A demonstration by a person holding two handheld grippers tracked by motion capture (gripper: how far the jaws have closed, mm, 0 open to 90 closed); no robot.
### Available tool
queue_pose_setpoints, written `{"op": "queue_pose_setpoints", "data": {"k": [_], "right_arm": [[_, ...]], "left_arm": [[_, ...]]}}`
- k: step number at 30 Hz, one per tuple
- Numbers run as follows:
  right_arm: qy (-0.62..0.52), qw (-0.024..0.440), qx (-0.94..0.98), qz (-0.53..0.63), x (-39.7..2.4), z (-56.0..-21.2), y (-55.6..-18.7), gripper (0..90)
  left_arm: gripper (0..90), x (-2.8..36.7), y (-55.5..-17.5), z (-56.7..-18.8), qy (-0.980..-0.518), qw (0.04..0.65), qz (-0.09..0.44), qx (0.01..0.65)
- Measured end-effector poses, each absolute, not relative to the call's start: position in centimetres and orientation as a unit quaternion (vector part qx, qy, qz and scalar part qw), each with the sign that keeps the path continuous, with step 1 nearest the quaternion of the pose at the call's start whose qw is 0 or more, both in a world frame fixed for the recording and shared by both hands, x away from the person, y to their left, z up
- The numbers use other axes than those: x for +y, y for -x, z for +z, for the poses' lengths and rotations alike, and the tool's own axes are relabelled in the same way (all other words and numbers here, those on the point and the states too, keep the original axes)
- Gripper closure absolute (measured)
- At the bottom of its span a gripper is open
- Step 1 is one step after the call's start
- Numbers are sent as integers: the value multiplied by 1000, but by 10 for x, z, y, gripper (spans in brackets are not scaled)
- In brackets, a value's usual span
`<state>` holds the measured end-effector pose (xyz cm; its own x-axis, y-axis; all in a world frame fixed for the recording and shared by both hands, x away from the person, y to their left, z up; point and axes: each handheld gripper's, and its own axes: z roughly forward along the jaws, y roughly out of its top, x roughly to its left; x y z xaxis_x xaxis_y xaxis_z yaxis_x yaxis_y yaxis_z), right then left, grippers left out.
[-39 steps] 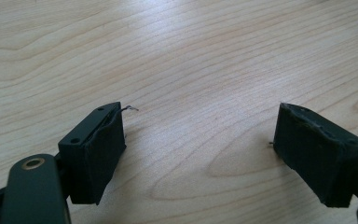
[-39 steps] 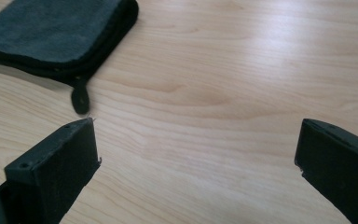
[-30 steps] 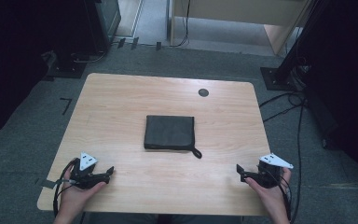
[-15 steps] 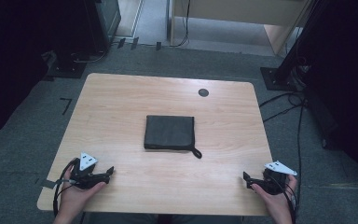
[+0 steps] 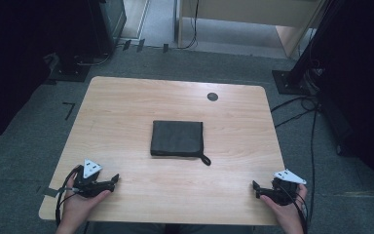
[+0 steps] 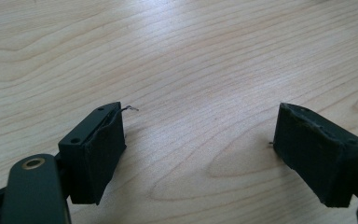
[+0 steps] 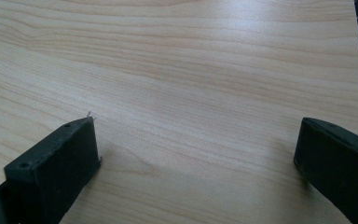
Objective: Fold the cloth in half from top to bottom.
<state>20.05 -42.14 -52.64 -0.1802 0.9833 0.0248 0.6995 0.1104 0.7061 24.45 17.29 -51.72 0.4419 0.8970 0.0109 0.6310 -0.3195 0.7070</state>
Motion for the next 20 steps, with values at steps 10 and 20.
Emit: {"op": "queue_pose_setpoints", "data": {"k": [10,20], "right_arm": [[-595,236,707,301,-421,-526,-201,0],[-595,236,707,301,-421,-526,-201,0]], "left_arm": [[161,173,-245,-517,-785,324,207,486],[161,172,-245,-518,-784,325,207,487]]}}
